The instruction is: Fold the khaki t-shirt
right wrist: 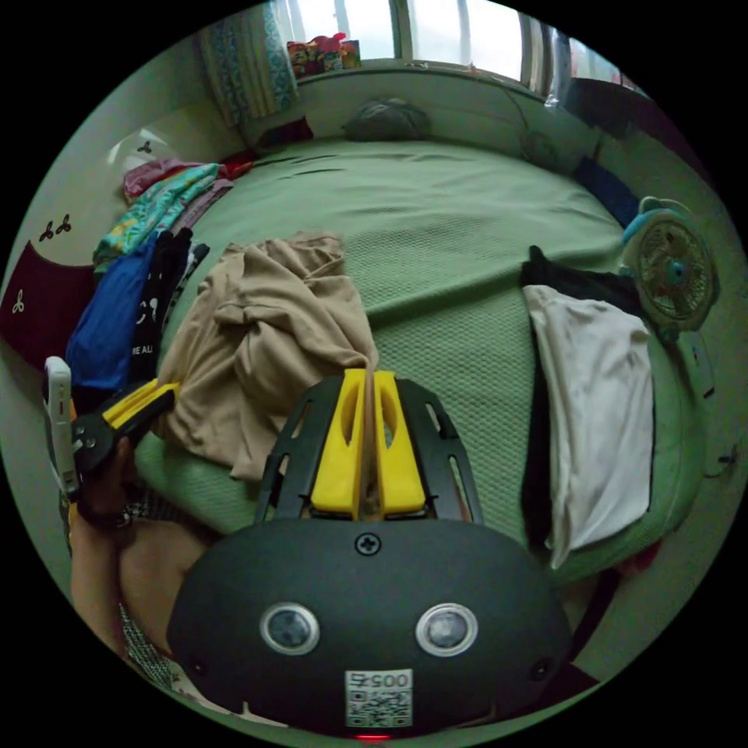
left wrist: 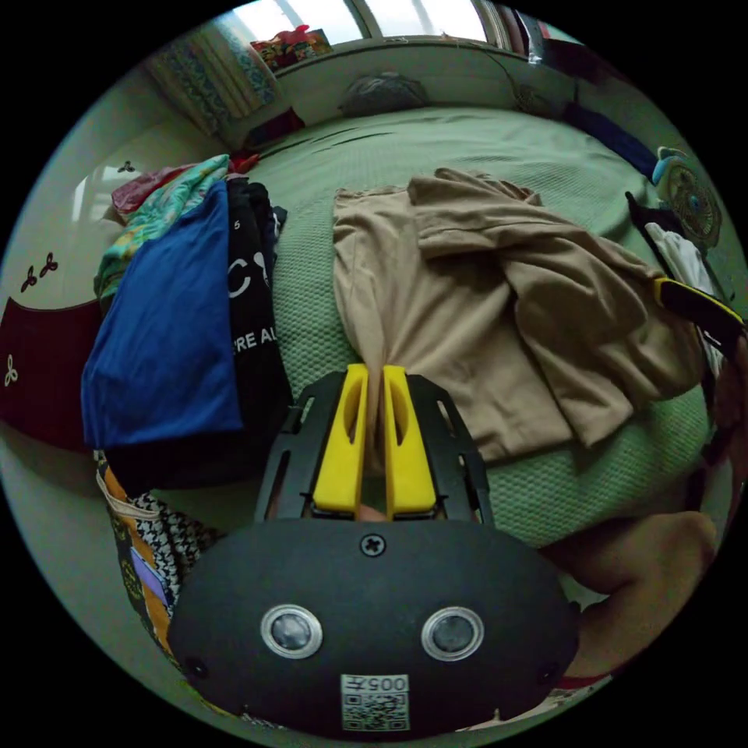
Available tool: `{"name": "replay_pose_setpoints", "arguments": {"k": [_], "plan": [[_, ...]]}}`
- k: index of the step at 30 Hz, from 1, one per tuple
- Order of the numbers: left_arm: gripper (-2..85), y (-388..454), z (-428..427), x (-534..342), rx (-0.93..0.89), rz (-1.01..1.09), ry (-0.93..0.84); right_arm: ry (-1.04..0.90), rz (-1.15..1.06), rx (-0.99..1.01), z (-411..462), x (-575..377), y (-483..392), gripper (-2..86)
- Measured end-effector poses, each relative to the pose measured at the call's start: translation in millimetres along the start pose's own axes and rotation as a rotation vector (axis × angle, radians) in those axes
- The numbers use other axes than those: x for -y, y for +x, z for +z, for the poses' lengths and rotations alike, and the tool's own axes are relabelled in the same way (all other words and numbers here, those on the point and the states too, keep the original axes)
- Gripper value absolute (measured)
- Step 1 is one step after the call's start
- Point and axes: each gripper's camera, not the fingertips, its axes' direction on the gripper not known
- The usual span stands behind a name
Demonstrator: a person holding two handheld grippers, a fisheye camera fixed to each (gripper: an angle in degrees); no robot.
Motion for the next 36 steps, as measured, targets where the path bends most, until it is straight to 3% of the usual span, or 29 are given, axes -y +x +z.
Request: {"name": "replay_pose_setpoints", "arguments": {"k": [5, 9, 15, 23, 36], "plan": [[4.6, -4.7, -9.5, -16.4, -0.009, -0.017, -0.009, -0.008, 0.197, -0.187, -15.3, -45.7, 50.2, -1.6], [4.7, -3.1, -13.2, -26.7, -0.011, 0.015, -0.038, -0.097, 0.295, -0.142, -3.8, -87.9, 77.8, -1.3], [4.8, -14.5, -25.6, -40.7, -0.04, -0.031, -0.027, -0.107, 0.192, -0.131, -11.3, -113.1, 72.8, 4.7], [4.2, -24.2, -43.8, -49.5, -0.021, -0.077, 0.024, 0.04, 0.103, -0.033, -48.0, -120.9, 67.6, 10.8], [1.2, -0.8, -58.2, -17.4, -0.094, -0.035, 0.049, 0.018, -0.164, -0.059, 3.9, -114.0, -11.9, 13.9]]}}
